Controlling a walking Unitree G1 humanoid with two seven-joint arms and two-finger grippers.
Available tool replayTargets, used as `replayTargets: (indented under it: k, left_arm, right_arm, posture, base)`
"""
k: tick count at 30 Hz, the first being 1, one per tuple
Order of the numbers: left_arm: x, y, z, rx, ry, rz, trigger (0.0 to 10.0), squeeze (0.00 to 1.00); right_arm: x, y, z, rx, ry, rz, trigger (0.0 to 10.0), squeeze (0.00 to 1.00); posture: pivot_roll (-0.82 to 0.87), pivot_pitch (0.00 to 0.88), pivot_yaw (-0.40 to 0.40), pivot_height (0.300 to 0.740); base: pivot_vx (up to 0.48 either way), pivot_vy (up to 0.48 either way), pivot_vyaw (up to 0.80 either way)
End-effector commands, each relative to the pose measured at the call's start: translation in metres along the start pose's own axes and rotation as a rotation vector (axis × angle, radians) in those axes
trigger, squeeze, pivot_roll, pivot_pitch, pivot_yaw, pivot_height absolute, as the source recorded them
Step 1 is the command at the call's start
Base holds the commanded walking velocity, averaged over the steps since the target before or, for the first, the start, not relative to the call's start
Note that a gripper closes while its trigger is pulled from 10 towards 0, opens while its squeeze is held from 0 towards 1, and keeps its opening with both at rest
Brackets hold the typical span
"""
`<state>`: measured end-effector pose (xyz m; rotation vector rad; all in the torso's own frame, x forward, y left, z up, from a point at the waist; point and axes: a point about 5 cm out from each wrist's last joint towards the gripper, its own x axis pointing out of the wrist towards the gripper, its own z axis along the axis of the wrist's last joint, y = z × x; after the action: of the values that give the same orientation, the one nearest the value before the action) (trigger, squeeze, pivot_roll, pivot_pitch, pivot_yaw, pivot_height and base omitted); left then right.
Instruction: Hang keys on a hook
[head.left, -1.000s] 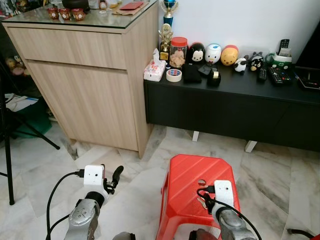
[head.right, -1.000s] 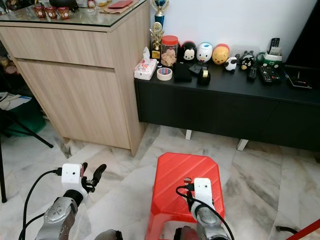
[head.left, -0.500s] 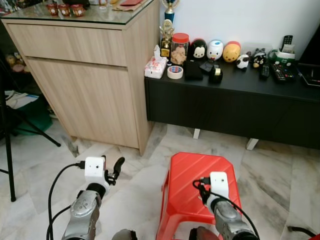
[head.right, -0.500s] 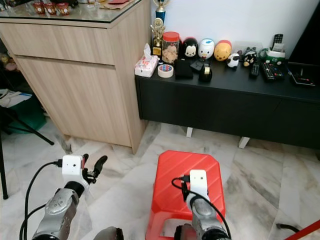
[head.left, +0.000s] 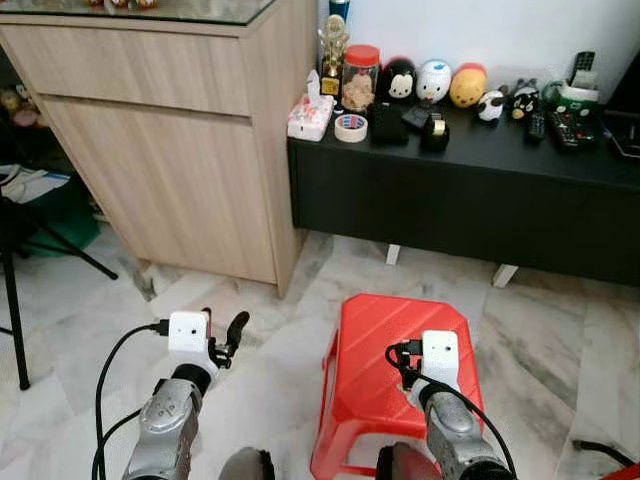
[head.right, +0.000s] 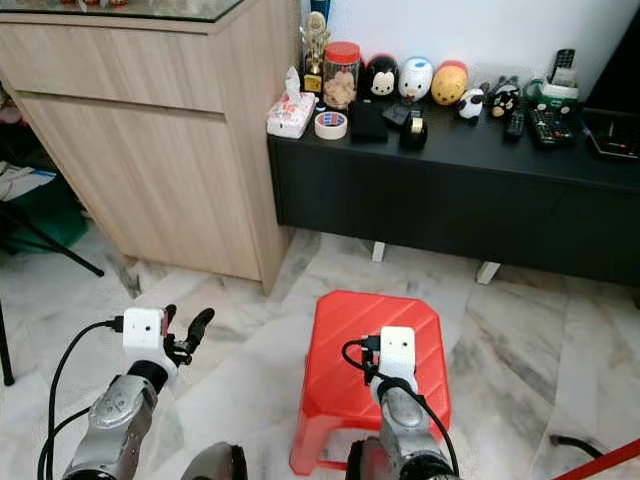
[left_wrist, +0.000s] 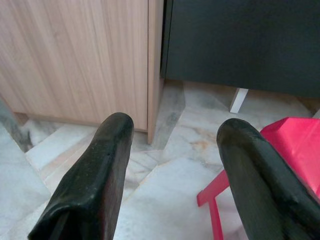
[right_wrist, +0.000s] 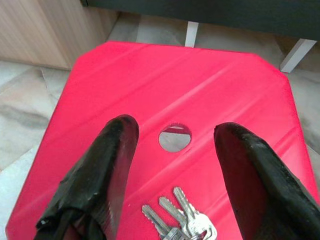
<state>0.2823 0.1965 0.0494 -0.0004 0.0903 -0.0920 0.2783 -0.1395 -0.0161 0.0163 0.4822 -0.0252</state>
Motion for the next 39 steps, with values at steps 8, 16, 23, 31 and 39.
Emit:
replayTargets:
  k: [8,16,23,31,39]
  left_arm:
    - [-0.0022,0.0023,0.0017,0.007,0.005,0.0,10.0,0.0]
    - [-0.0046,0.0008,0.0014,0.005,0.007,-0.004,10.0,0.0]
    - [-0.0058,-0.0006,0.0016,0.002,0.008,-0.004,10.0,0.0]
    - [-0.0067,-0.0004,0.002,0.0,0.012,-0.004,10.0,0.0]
    - [-0.0066,-0.0018,0.0025,-0.003,0.014,-0.008,10.0,0.0]
  right_arm:
    - [-0.0019,0.0032,-0.0056,0.005,0.02,-0.001,10.0,0.0]
    - [-0.0015,0.002,-0.0094,0.014,0.068,-0.013,10.0,0.0]
    - [-0.0017,0.0005,-0.008,-0.01,0.049,-0.01,10.0,0.0]
    - [-0.0013,0.001,-0.009,-0.018,0.068,-0.019,10.0,0.0]
    - [-0.0003,0.0008,-0.007,-0.014,0.068,-0.021,10.0,0.0]
  posture:
    - [0.08,0.094,-0.02,0.615]
    - [0.08,0.104,-0.018,0.606]
    - [0.08,0.114,-0.022,0.582]
    - [0.08,0.133,-0.019,0.582]
    - [0.08,0.137,-0.019,0.582]
  base:
    - [0.0,0.0,0.0]
    - [0.0,0.0,0.0]
    - [0.0,0.0,0.0]
    - [0.0,0.0,0.0]
    - [0.0,0.0,0.0]
